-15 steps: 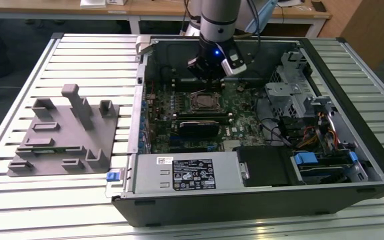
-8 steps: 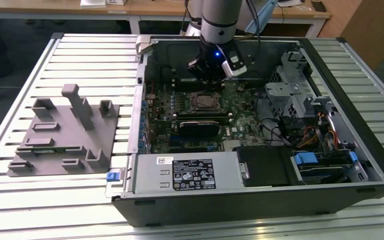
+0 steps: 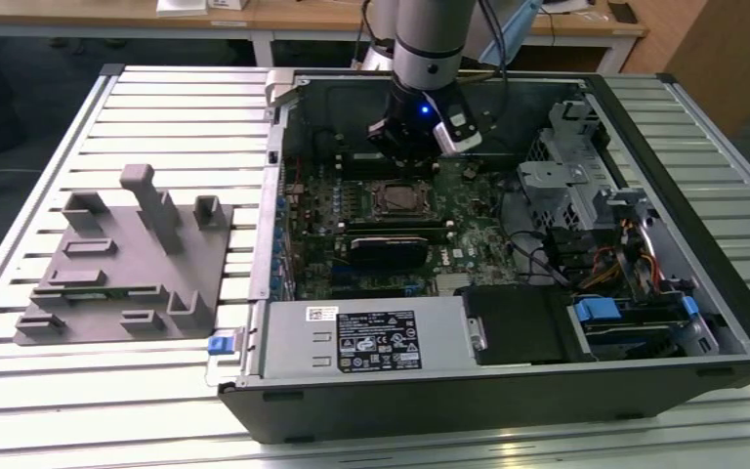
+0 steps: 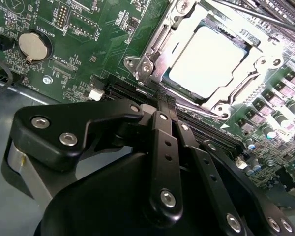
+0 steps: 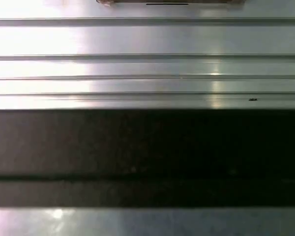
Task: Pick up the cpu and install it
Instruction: 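Install the first cpu locking lever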
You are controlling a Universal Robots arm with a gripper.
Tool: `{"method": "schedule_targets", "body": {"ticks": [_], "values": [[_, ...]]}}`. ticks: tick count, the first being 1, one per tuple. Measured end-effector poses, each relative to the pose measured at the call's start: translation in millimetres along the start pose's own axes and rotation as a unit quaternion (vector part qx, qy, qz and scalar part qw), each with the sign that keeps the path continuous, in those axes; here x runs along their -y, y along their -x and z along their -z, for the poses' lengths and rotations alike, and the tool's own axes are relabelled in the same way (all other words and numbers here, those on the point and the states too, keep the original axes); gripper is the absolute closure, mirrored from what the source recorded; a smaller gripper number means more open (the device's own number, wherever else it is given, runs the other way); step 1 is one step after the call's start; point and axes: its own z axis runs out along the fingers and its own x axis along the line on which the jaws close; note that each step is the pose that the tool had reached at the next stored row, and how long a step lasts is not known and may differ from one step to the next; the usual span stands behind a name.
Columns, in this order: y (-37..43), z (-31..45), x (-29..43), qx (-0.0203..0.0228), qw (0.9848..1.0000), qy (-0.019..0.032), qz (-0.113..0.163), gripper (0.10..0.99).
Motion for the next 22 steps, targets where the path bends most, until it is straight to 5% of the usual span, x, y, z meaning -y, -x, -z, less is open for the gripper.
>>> {"method": "schedule_targets", "body": {"ticks": [10, 17, 22], "values": [[0.4, 0.4, -0.1, -0.0002, 1.0, -0.0007, 0.0, 0.98], [1.8, -2.1, -1.6, -0.0003, 0.9998, -0.0175, 0.0, 0.98], [2.3, -4.1, -3.3, -0.0009, 0.9998, -0.0215, 0.0, 0.98]]}}
